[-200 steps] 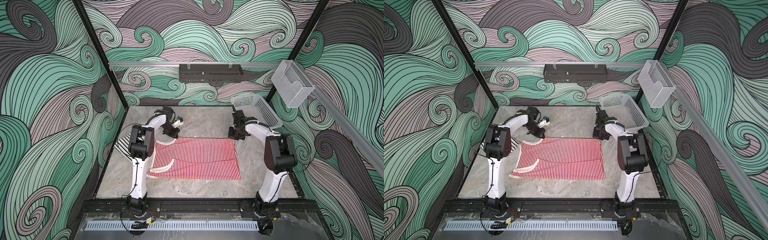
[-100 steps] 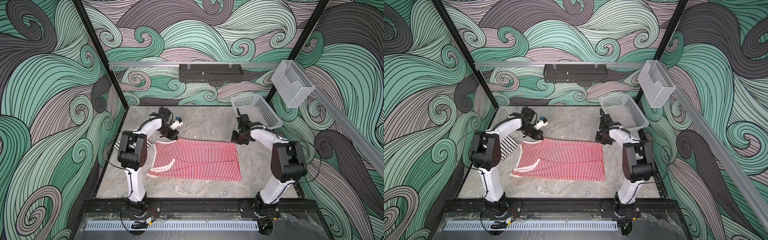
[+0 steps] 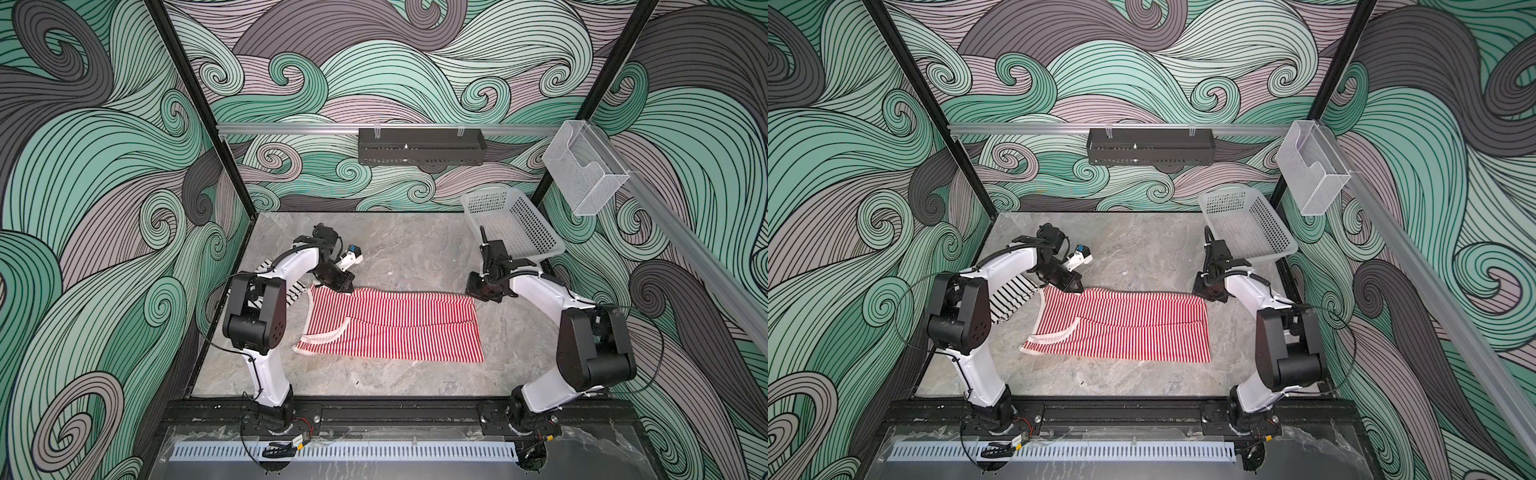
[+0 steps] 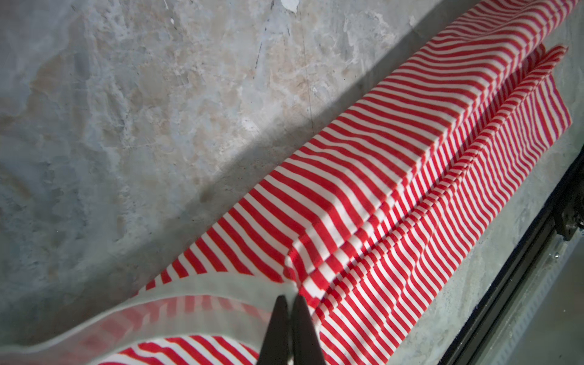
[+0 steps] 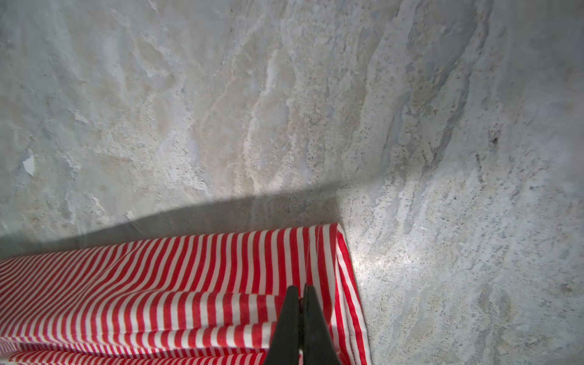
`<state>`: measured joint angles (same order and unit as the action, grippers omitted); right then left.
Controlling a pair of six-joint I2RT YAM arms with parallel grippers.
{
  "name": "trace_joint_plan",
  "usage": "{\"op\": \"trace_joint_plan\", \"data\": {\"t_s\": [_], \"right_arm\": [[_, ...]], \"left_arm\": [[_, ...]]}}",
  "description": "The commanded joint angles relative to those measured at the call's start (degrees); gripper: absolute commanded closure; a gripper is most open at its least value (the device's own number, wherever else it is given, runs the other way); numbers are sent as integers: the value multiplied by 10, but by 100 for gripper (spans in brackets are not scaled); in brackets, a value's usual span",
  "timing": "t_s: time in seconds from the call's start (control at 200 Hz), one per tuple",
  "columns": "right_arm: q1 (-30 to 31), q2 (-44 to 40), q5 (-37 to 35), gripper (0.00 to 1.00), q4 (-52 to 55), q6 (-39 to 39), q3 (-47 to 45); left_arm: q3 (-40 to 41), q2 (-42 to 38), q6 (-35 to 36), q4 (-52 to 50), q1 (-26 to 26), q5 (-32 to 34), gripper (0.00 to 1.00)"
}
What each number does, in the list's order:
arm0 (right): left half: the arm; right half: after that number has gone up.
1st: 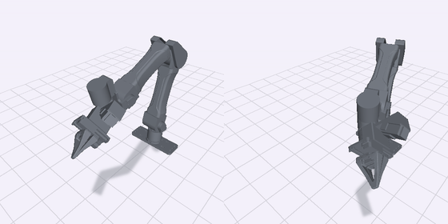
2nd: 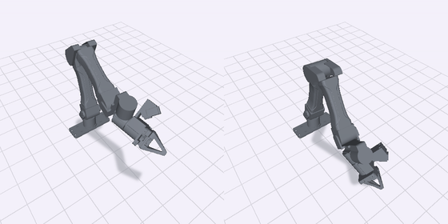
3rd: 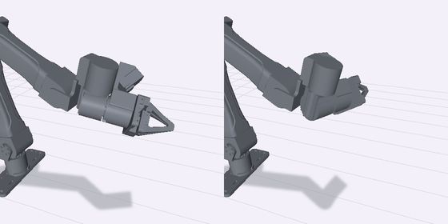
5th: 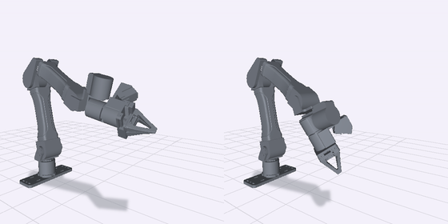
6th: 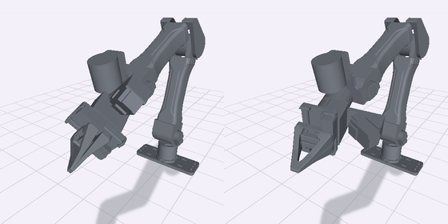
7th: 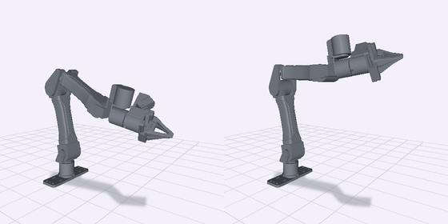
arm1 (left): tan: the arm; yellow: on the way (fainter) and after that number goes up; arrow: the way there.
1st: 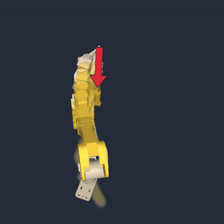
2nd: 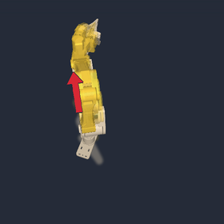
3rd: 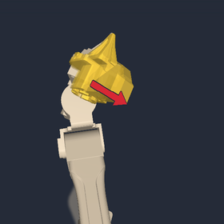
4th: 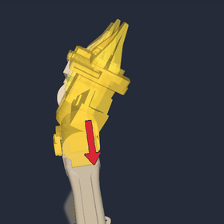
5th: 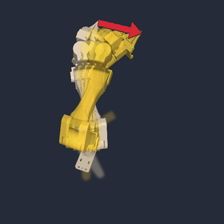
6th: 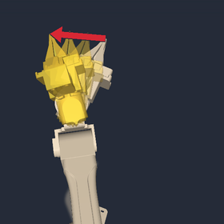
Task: Fold and stack tank tops
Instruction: Fold the tank top at the center of the table.
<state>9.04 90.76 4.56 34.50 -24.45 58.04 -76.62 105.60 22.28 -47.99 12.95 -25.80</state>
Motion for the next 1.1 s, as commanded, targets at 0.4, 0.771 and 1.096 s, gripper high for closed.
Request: {"op": "trace_joint_plan", "data": {"t_s": [0.4,0.771,1.096], "right_arm": [[4,-49,0,100,-9,-12,-87],[5,-60,4,87,-16,-20,-120],[65,-86,5,71,-20,-63,-85]], "left_arm": [[75,-29,23,-12,15,-14,100],[108,-39,18,-11,37,44,74],[83,-129,13,-4,36,113,59]]}}
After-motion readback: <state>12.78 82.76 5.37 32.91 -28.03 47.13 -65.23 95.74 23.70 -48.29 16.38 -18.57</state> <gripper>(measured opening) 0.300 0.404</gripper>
